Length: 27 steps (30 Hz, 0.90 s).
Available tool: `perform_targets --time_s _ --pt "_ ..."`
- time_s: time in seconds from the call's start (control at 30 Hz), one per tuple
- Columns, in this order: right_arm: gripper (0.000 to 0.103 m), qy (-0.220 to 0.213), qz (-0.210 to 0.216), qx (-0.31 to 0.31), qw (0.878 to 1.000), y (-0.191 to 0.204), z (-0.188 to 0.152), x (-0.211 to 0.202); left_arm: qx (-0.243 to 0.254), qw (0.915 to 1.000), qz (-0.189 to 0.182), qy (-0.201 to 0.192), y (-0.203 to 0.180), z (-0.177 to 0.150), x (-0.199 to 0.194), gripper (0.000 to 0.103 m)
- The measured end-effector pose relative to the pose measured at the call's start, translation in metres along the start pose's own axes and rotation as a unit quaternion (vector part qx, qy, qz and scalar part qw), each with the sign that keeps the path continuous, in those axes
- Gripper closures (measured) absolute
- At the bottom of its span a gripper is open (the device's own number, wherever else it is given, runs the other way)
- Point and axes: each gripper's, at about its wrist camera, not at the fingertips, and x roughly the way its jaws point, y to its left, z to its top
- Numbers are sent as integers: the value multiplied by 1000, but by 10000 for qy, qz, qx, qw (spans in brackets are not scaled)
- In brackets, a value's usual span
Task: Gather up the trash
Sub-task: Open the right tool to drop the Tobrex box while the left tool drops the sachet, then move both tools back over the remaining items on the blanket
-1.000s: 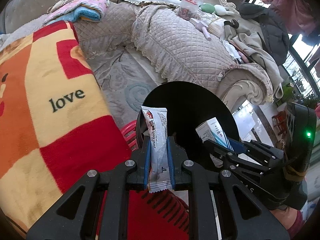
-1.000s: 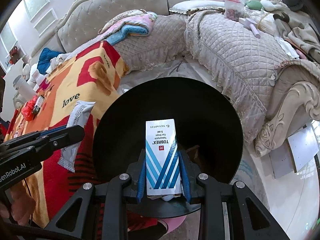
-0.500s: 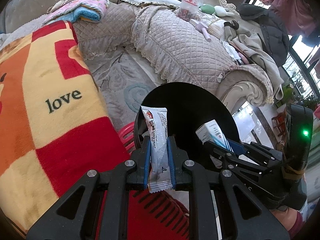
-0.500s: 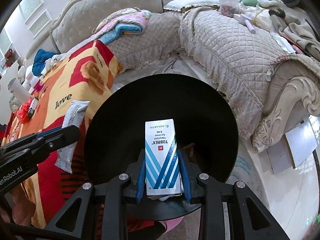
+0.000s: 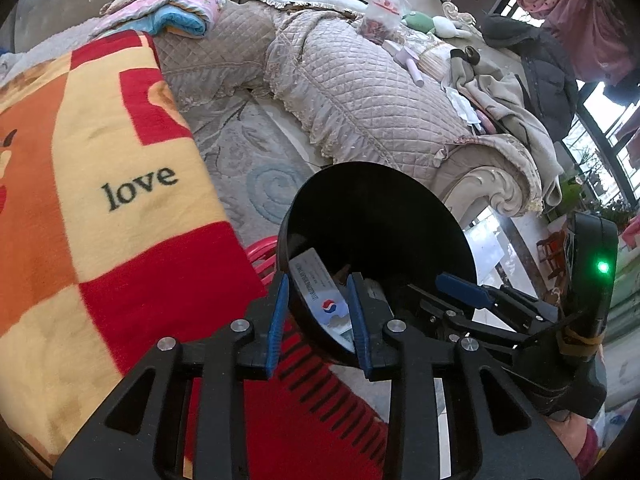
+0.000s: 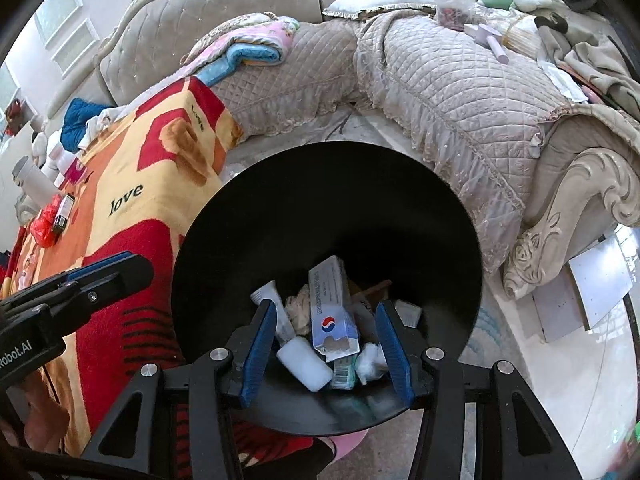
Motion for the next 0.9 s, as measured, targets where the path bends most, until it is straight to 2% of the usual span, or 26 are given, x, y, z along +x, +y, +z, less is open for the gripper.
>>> perform_targets --time_s 0.27,0.33,0.37,0.4,0.6,0.8,0.9 --pt "53 -32 104 -161 9998 23 0 -4 -120 9997 165 -96 15 -5 -15 75" --pt "50 -55 133 -206 9997 29 1 -6 -213 9996 166 -115 24 -8 -21 75" --pt "45 -75 159 -238 9996 34 1 -7 -248 9994 187 -128 28 -9 -24 75" --pt "42 -94 182 -259 9995 38 2 -9 -292 9992 231 -152 34 -10 -29 75" --pt "42 -98 356 -527 9979 72 1 -10 -570 9964 569 -274 72 -24 -56 75" --pt "41 -32 557 -939 9940 118 -3 -6 -928 9891 1056 -440 116 -43 -86 75" --pt "38 8 688 -1147 9910 146 -4 -2 -1125 9853 1185 -496 138 -53 -101 69"
